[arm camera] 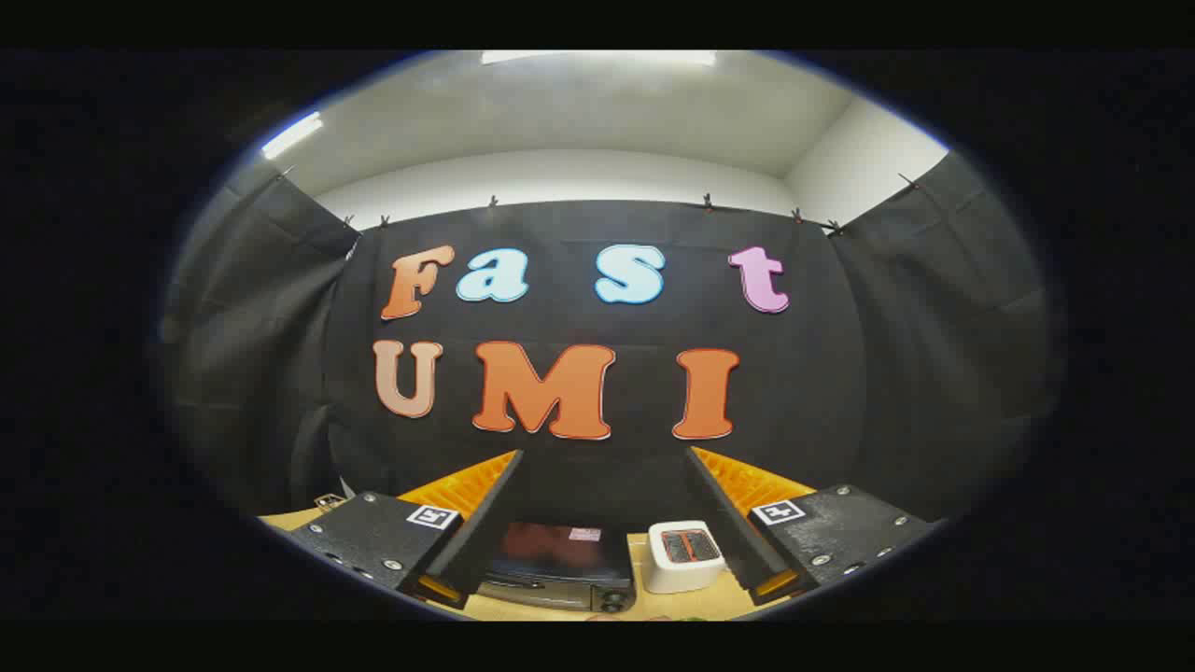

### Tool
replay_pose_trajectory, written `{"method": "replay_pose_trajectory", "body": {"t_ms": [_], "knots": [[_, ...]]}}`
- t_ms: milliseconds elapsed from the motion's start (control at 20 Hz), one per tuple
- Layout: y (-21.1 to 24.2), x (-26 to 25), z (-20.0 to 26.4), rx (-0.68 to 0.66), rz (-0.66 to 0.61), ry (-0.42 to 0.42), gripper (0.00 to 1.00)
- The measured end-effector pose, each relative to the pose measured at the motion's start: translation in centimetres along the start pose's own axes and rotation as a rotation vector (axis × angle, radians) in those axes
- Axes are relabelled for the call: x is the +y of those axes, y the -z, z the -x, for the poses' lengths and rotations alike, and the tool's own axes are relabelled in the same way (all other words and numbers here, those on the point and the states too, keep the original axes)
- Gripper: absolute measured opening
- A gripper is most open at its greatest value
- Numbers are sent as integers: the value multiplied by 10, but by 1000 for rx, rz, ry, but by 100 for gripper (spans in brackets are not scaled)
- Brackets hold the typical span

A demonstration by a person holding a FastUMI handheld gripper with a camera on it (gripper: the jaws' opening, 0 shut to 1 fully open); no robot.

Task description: Open the toaster oven, put the food inside, and close the toaster oven door.

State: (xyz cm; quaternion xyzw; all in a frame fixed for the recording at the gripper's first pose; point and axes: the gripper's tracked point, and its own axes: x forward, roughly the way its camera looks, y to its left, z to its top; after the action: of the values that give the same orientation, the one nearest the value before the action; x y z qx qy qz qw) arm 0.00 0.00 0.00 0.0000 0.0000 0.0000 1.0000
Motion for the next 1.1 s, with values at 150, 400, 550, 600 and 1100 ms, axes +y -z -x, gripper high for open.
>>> {"method": "replay_pose_trajectory", "body": {"t_ms": [150, 400, 550, 600, 1100], "knots": [[1, 6, 1, 4, -3, -15, 98], [6, 9, 2, 22, 4, -32, 98], [10, 13, 2, 33, 0, -44, 98], [10, 16, 1, 34, -4, -52, 98], [33, 44, -7, 85, -15, -107, 98]]}}
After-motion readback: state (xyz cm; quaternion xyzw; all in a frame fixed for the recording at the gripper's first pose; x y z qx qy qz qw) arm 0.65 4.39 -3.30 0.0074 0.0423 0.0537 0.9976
